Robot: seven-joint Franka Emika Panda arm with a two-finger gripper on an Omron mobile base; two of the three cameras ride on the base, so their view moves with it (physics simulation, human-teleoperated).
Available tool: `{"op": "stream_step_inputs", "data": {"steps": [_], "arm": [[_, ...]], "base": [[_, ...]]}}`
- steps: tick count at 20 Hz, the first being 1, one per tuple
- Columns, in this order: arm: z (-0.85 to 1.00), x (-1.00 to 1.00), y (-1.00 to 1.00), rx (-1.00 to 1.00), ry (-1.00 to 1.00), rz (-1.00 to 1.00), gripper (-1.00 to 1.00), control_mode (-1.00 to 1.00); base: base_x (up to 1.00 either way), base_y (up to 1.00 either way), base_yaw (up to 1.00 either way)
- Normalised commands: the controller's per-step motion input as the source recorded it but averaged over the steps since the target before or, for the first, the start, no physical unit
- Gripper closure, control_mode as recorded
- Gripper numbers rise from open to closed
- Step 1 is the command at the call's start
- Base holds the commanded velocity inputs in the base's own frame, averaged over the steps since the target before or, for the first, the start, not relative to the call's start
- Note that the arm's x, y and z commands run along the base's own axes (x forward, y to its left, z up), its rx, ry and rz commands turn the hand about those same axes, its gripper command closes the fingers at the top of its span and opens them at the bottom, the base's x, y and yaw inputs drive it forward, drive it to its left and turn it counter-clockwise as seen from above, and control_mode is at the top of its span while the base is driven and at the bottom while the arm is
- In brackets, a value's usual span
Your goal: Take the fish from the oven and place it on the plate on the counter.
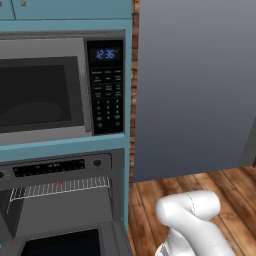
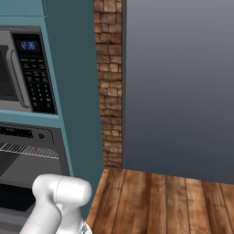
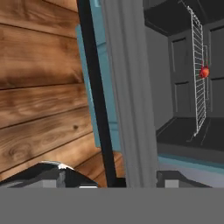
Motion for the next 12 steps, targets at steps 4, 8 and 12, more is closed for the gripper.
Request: {"op": "stream_step_inputs", "data": {"steps": [4, 8, 12], "arm": [[1.00, -0.76, 0.00, 0.00, -0.24, 0.05, -1.00, -1.00], [1.00, -0.69, 0.00, 0.00, -0.34, 0.07, -1.00, -1.00], [1.00, -0.55, 0.00, 0.00, -0.28, 0.06, -1.00, -1.00]], "base": [[0.00, 0.00, 0.00], [0.00, 0.00, 0.00], [0.00, 0.00, 0.00]]}}
